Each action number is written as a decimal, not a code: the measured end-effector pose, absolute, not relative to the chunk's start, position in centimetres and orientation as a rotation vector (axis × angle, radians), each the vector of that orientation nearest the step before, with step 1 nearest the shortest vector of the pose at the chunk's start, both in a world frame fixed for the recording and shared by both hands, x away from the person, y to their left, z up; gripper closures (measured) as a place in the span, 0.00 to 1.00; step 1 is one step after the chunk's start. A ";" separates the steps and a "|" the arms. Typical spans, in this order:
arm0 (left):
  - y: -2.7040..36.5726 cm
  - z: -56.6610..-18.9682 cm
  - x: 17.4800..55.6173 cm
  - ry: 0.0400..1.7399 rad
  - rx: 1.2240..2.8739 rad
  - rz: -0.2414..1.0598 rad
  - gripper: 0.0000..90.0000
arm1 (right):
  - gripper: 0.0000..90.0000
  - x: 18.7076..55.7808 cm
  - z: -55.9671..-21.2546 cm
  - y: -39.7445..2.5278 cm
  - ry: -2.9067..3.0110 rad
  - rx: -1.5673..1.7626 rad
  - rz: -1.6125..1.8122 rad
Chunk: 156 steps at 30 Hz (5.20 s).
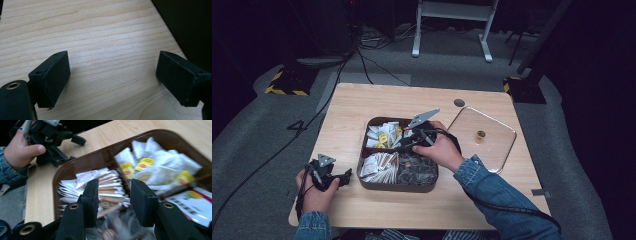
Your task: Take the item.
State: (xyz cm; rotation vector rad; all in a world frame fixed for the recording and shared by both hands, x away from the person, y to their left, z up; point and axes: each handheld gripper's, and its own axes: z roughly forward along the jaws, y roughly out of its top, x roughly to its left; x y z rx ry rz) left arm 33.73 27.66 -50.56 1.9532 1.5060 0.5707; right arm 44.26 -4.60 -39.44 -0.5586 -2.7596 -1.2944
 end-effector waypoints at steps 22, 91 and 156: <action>27.7 -50.5 33.7 1.505 1.956 0.571 0.14 | 0.62 42.4 -43.8 2.0 -2.782 -0.488 -1.140; 27.7 -50.5 33.7 1.499 1.959 0.568 0.14 | 0.99 40.7 -41.7 2.2 -2.721 -0.442 -1.254; 27.6 -50.5 34.0 1.494 1.960 0.562 0.14 | 1.00 37.0 -38.8 -23.1 -2.614 -0.882 -1.655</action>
